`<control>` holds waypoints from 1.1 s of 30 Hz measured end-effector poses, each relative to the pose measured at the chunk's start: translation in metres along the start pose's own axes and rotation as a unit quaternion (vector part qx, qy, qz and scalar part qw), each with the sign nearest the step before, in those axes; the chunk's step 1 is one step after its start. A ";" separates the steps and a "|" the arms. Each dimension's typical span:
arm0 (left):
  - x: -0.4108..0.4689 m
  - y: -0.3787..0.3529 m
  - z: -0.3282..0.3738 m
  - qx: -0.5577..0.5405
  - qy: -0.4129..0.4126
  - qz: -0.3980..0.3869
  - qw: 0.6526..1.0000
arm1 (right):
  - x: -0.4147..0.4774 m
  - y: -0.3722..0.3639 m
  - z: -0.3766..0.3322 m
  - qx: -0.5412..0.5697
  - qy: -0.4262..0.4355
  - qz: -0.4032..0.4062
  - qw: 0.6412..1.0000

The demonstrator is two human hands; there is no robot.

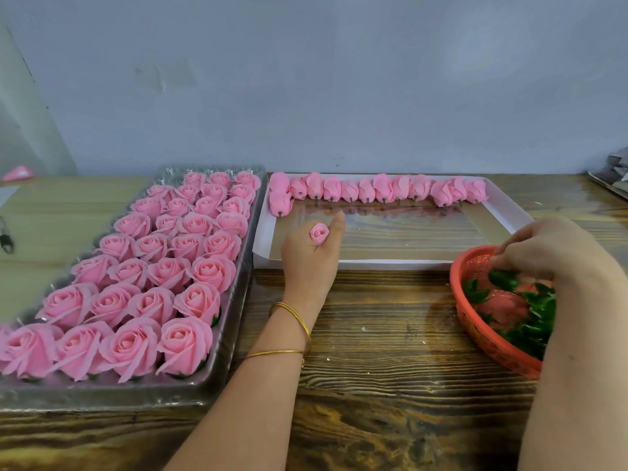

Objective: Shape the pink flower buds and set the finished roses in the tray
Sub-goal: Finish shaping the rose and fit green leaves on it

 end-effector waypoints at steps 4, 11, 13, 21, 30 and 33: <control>0.000 0.000 0.000 0.003 -0.002 0.001 1.000 | 0.000 -0.002 0.001 0.002 0.001 -0.002 1.000; 0.000 0.000 0.001 0.001 0.003 -0.005 1.000 | -0.002 0.003 -0.001 0.030 0.012 0.049 0.998; 0.000 -0.001 0.002 0.003 -0.001 -0.003 1.000 | -0.003 0.004 -0.002 0.044 0.013 0.066 0.997; 0.001 0.000 -0.001 0.005 0.002 -0.005 1.000 | -0.007 0.006 -0.002 0.085 0.030 0.119 0.989; 0.001 -0.002 -0.004 0.001 -0.004 -0.011 1.000 | -0.021 0.000 -0.027 0.228 0.301 0.102 0.920; 0.002 -0.003 -0.003 -0.002 -0.006 -0.013 1.000 | -0.027 -0.014 -0.047 0.248 0.372 0.005 0.895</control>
Point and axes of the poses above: each hand's wrist, its own x-axis towards the middle knuckle, its own y-axis out of the back of the hand, z = x × y, the point moved 3 cm from there along x, towards the middle knuckle, and after that the axes turned 15 degrees about -z, right-handed, at the moved point
